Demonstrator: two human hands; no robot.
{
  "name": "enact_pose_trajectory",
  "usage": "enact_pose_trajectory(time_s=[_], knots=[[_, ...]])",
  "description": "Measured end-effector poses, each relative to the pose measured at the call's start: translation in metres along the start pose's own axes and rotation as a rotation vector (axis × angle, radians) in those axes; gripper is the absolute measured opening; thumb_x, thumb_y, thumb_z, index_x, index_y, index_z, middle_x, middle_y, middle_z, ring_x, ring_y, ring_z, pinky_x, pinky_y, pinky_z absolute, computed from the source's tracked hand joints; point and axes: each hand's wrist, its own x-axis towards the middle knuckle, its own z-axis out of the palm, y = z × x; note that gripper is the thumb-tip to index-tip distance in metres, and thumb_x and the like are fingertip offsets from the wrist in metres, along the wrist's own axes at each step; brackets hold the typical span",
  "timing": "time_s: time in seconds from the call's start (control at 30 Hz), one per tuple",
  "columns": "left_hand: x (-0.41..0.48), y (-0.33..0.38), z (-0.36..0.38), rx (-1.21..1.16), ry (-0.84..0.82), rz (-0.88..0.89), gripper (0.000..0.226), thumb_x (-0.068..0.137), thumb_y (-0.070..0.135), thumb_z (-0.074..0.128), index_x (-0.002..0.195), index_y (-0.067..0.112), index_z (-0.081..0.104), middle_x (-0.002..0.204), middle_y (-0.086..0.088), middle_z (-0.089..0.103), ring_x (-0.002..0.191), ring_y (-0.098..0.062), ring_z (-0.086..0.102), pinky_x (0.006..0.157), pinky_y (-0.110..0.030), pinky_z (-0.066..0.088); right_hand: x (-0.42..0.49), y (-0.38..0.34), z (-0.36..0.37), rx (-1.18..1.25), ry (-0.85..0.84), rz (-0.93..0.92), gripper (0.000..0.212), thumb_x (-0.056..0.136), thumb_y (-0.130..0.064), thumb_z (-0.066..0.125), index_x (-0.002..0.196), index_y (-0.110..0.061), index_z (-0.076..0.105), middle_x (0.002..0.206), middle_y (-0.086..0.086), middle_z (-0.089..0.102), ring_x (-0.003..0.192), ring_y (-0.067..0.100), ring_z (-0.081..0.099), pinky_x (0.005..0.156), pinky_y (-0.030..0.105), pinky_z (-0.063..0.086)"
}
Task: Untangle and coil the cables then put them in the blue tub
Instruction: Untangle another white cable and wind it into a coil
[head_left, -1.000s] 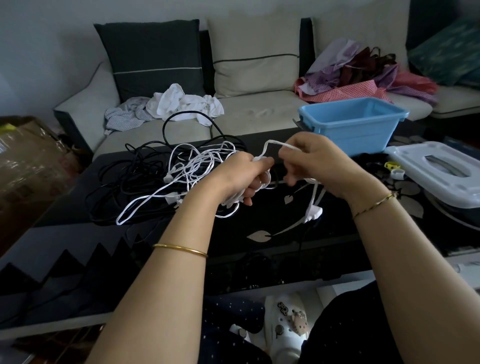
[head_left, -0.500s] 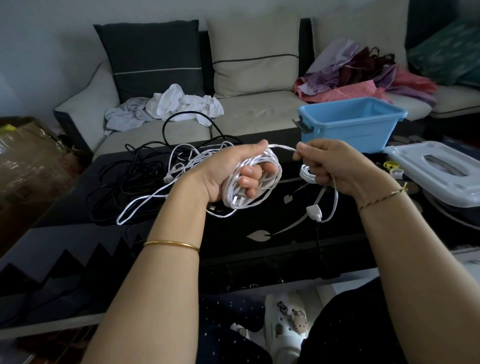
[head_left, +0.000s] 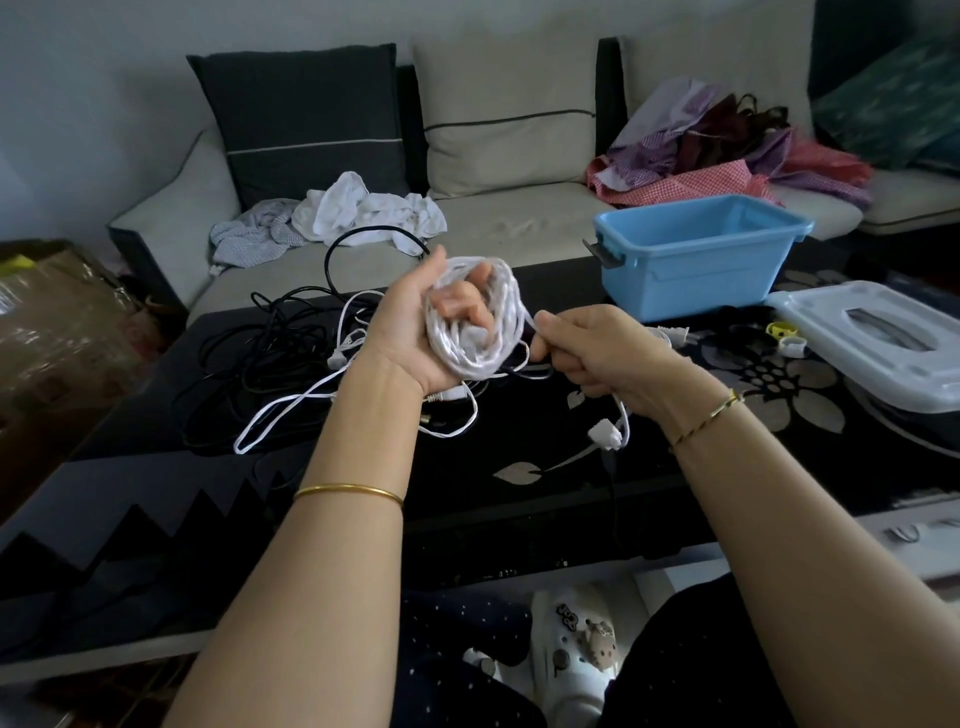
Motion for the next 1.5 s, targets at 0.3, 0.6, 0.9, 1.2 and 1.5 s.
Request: enact_pose_trajectory(time_s=[0.3, 0.6, 0.9, 1.2, 1.5], knots=[[0.020, 0.002, -0.001, -0.009, 0.198, 0.418, 0.046, 0.097, 0.052, 0.038, 0.088, 0.007, 0.047, 0.054, 0.003, 0.040, 0.051, -0.011, 0.047, 0.066, -0.027, 0.051, -0.007, -0.012, 0.028, -0.718, -0.162, -0.205, 0.031, 0.098, -0.016, 0.043, 0.097, 0.009, 0.061, 0.059, -0.003, 0.045, 0.051, 0.010, 0.039, 0.053, 0.019, 0.034], [0.027, -0.020, -0.011, 0.957, 0.345, 0.687, 0.030, 0.099, 0.028, 0.049, 0.075, 0.014, 0.039, 0.058, 0.001, 0.044, 0.039, -0.004, 0.045, 0.049, -0.020, 0.045, -0.026, -0.039, 0.016, -0.758, -0.114, -0.331, 0.021, 0.092, -0.023, 0.055, 0.086, -0.005, 0.066, 0.058, -0.004, 0.058, 0.044, 0.002, 0.050, 0.055, 0.021, 0.045], [0.020, -0.033, 0.004, 1.118, -0.052, 0.131, 0.076, 0.095, 0.063, 0.010, 0.078, 0.004, 0.055, 0.047, 0.003, 0.041, 0.042, -0.013, 0.043, 0.056, -0.031, 0.053, -0.021, -0.030, -0.021, -0.526, 0.302, -0.434, 0.009, 0.074, -0.016, 0.075, 0.078, -0.015, 0.067, 0.075, -0.001, 0.066, 0.072, 0.009, 0.060, 0.065, 0.023, 0.045], [0.023, -0.042, 0.009, 0.793, -0.057, -0.202, 0.070, 0.095, 0.065, 0.021, 0.062, 0.011, 0.052, 0.036, 0.004, 0.027, 0.028, -0.008, 0.027, 0.038, -0.018, 0.037, -0.009, 0.008, -0.023, 0.171, -0.019, -0.230, 0.015, 0.089, -0.008, 0.062, 0.091, -0.015, 0.049, 0.106, 0.011, 0.065, 0.084, 0.015, 0.063, 0.075, 0.032, 0.054], [0.038, -0.057, 0.002, 0.669, 0.156, -0.374, 0.059, 0.095, 0.062, 0.031, 0.066, 0.012, 0.043, 0.037, 0.005, 0.031, 0.026, -0.004, 0.029, 0.036, -0.013, 0.038, 0.001, 0.038, -0.008, -0.202, 0.192, -0.133, 0.025, 0.095, -0.029, 0.054, 0.088, -0.006, 0.061, 0.069, -0.007, 0.057, 0.065, 0.006, 0.051, 0.067, 0.025, 0.042]])
